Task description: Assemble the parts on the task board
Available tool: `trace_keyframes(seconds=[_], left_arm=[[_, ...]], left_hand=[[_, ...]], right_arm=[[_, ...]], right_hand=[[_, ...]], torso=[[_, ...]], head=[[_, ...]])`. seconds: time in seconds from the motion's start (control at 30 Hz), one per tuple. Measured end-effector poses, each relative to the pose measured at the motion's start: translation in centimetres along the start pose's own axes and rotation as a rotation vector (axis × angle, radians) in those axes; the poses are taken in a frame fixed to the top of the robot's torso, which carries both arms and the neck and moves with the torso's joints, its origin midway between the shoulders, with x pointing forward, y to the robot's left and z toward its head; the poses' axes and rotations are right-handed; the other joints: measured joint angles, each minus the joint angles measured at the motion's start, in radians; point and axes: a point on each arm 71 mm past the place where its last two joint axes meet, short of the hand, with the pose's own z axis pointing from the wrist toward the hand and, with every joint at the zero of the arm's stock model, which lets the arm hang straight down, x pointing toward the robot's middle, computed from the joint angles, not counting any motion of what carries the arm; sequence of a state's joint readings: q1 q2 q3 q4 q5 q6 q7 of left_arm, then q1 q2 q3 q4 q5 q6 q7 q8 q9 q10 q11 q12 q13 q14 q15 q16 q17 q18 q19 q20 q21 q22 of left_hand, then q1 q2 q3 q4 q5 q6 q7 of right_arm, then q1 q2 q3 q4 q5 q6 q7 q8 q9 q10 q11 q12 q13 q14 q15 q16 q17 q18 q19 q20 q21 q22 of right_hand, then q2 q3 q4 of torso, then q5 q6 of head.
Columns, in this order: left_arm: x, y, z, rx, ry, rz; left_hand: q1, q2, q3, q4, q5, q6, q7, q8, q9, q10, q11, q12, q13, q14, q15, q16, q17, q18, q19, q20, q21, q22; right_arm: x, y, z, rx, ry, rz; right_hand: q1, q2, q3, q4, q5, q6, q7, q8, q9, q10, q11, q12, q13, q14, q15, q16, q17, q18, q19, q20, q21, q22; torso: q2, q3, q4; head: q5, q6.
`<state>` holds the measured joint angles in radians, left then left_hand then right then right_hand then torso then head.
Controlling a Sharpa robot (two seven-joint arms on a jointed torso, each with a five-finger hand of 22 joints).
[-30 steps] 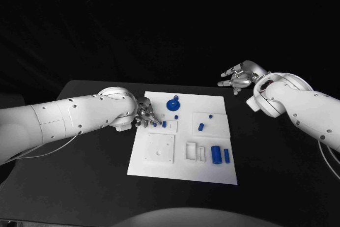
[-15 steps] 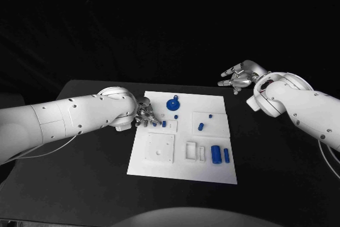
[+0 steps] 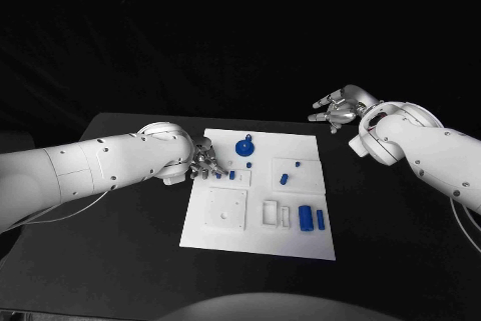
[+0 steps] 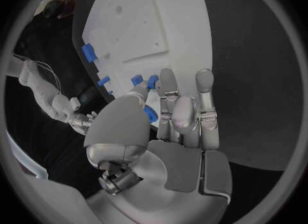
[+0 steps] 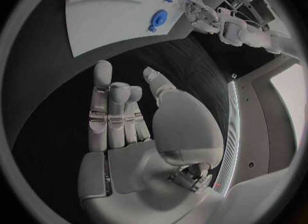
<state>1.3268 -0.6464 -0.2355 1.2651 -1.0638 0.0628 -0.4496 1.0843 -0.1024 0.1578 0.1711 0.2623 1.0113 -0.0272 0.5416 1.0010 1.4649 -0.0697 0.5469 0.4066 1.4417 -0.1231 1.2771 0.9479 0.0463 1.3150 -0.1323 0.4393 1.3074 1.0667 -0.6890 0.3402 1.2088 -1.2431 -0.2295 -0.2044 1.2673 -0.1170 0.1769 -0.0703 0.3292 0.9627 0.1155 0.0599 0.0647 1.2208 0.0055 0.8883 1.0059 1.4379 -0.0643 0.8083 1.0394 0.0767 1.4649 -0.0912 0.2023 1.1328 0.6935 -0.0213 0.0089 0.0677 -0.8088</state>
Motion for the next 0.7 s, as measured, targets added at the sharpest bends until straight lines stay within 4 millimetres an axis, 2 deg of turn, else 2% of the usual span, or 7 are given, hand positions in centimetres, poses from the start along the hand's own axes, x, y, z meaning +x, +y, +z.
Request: trace_keyframes(seconds=[0.23,0.47,0.5,0.57,0.6,0.7], left_arm=[[-0.02,-0.01,0.01,-0.006,0.001,0.001],[-0.23,0.28,0.03,-0.022,-0.002,-0.001],[-0.25,0.30,0.03,-0.023,-0.003,-0.002],[-0.25,0.31,0.03,-0.025,-0.003,-0.003],[-0.25,0.31,0.03,-0.026,-0.003,-0.004],[-0.25,0.30,0.03,-0.027,-0.003,-0.006]], left_hand=[[-0.005,-0.005,0.001,0.009,0.000,-0.001,0.001,0.005,0.002,0.000,0.000,0.000,0.000,0.000,0.000,0.000,0.002,0.000,0.000,0.000,0.000,0.000],[-0.013,-0.046,0.006,0.060,-0.008,-0.002,0.003,0.008,0.009,0.000,0.000,0.000,-0.002,0.000,0.000,0.000,0.002,0.000,0.000,0.000,0.000,0.000],[-0.016,-0.048,0.006,0.066,-0.017,-0.003,0.003,0.008,0.009,0.000,0.000,0.000,-0.002,0.000,0.000,0.000,0.002,0.000,0.000,0.000,0.000,0.000],[-0.019,-0.051,0.011,0.077,-0.084,-0.003,0.003,0.007,0.009,0.000,0.000,0.000,-0.002,0.000,0.000,0.000,0.002,0.000,0.000,0.000,0.000,0.000],[-0.024,-0.062,0.011,0.088,-0.110,-0.003,0.003,0.007,0.008,0.000,0.000,0.000,-0.002,0.000,0.000,0.000,0.002,0.000,0.000,0.000,0.000,0.000],[-0.037,-0.082,0.009,0.111,-0.173,-0.003,0.003,0.007,0.008,0.000,0.000,0.000,-0.002,0.000,0.000,0.000,0.001,0.000,0.000,0.000,0.000,0.000]], right_arm=[[-0.02,-0.04,-0.01,0.001,0.000,0.000],[-0.04,-0.07,-0.01,0.002,0.000,-0.001],[-0.04,-0.07,-0.01,0.002,0.000,-0.001],[-0.05,-0.08,-0.01,0.002,0.000,-0.001],[-0.05,-0.08,-0.01,0.002,0.000,-0.001],[-0.05,-0.10,-0.01,0.003,0.000,-0.001]], right_hand=[[0.000,0.000,0.000,0.000,0.000,0.000,0.000,0.000,0.000,0.000,0.000,0.000,0.000,0.000,0.000,0.000,0.000,0.000,0.000,0.000,0.000,0.000],[0.000,0.000,0.000,0.000,0.004,0.000,0.000,0.000,0.000,0.002,0.002,0.000,0.000,0.000,0.000,0.000,0.000,0.000,0.000,0.000,0.000,0.000],[0.000,0.000,0.000,0.000,0.004,0.000,0.000,0.000,0.000,0.002,0.002,0.000,0.000,0.000,0.000,0.000,0.000,0.000,0.000,0.000,0.000,0.000],[0.000,0.000,0.000,0.000,0.004,0.000,0.000,0.000,0.000,0.002,0.002,0.000,0.000,0.000,0.000,0.000,0.000,0.000,0.000,0.000,0.000,0.000],[0.000,0.000,0.000,0.000,0.004,0.000,0.000,0.000,0.000,0.002,0.002,0.000,0.000,0.000,0.000,0.000,0.000,0.000,0.000,0.000,0.000,0.000],[0.000,0.000,0.000,0.000,0.004,0.000,0.000,0.000,0.000,0.002,0.002,0.000,0.000,0.000,0.000,0.000,0.000,0.000,0.000,0.000,0.000,0.000]], torso=[[0.000,0.0001,-0.0003],[0.000,0.0003,-0.0006],[0.000,0.0003,-0.0006],[0.000,0.0003,-0.0006],[0.000,0.0003,-0.0006],[0.000,0.0003,-0.0005]], head=[[-0.001,-0.002],[-0.002,-0.003],[-0.002,-0.003],[-0.002,-0.003],[-0.002,-0.003],[-0.002,-0.003]])
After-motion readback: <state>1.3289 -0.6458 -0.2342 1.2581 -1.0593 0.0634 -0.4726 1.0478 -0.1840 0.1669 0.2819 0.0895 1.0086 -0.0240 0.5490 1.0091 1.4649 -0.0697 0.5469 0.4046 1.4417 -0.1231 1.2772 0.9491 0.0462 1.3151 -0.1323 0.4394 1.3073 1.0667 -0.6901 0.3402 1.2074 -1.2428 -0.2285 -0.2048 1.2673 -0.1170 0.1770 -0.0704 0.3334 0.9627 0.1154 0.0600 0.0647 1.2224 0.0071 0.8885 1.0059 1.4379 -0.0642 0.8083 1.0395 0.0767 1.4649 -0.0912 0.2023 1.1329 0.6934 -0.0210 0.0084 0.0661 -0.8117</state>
